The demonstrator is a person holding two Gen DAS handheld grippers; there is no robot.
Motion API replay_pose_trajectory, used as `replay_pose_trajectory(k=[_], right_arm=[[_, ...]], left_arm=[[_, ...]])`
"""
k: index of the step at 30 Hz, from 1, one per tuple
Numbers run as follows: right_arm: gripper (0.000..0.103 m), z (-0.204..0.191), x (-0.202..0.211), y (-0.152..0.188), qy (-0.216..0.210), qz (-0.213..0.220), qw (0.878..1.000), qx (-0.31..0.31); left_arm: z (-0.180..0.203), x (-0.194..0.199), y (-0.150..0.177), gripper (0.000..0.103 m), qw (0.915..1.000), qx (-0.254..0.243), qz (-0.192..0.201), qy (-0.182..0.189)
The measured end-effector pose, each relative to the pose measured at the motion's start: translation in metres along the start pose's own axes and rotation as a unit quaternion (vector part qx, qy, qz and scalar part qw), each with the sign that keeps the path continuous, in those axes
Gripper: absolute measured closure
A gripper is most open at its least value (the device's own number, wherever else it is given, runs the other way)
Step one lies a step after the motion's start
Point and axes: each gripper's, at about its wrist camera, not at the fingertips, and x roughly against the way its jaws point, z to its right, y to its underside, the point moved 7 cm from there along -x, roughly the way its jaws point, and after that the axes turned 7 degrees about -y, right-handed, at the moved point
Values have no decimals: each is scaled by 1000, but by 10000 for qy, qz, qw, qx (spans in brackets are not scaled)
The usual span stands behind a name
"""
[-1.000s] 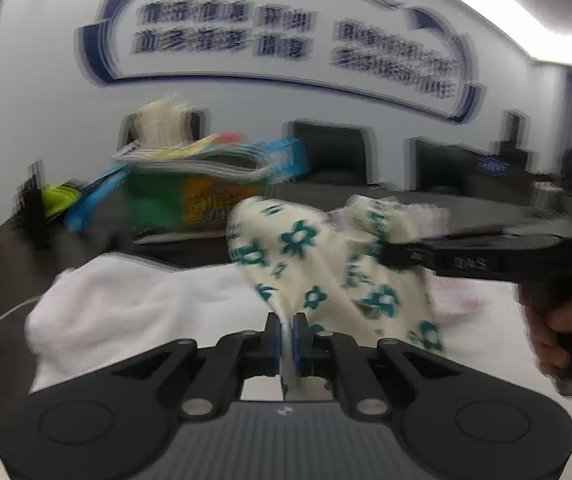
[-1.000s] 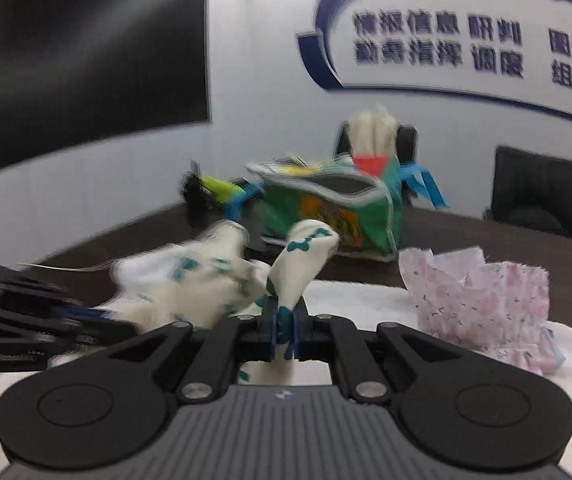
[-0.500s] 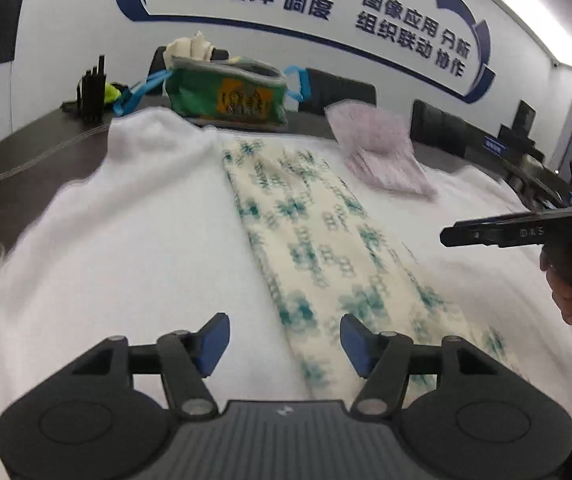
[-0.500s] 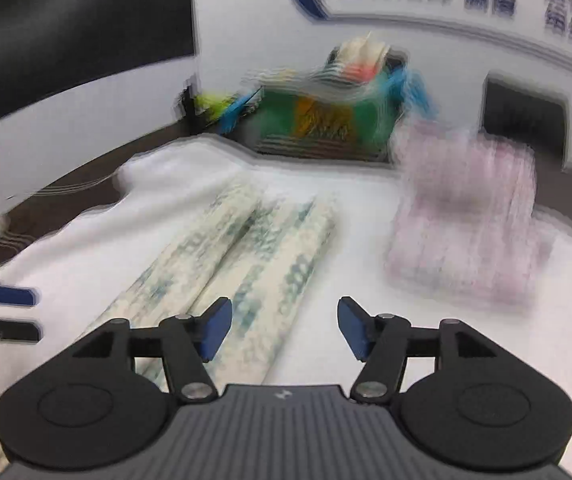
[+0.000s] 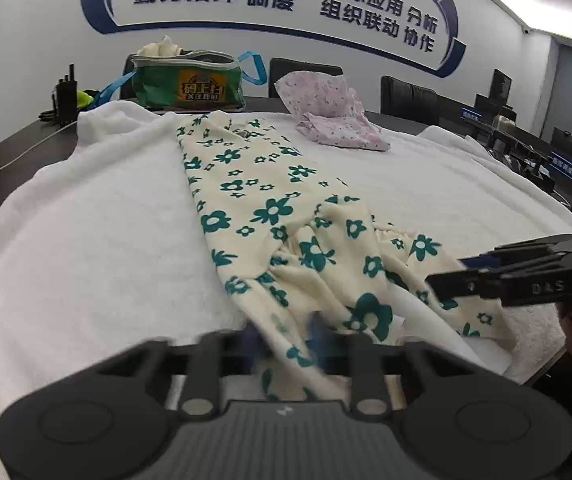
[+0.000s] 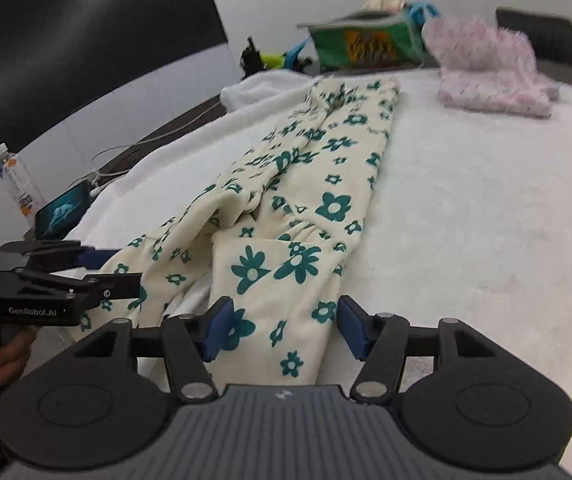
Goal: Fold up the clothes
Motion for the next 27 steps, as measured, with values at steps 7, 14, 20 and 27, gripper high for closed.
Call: replay_pose_trajectory(k=[7, 14, 20, 27], right_arm=[[100, -17, 8, 3, 125, -123, 9996, 206], [90, -35, 32, 14, 25, -113, 9984, 545], [65, -32, 42, 18, 227, 84, 9954, 928], [102, -53, 42, 11, -27, 160, 9941, 1072]], left_arm=[[-21, 30, 13, 102, 9999, 160, -30, -47], [-8, 59, 36, 40, 9971, -512, 401, 392], [11, 57, 42, 40, 9905, -1100, 580, 591], [11, 56, 33, 85, 9908, -1066, 642, 530]])
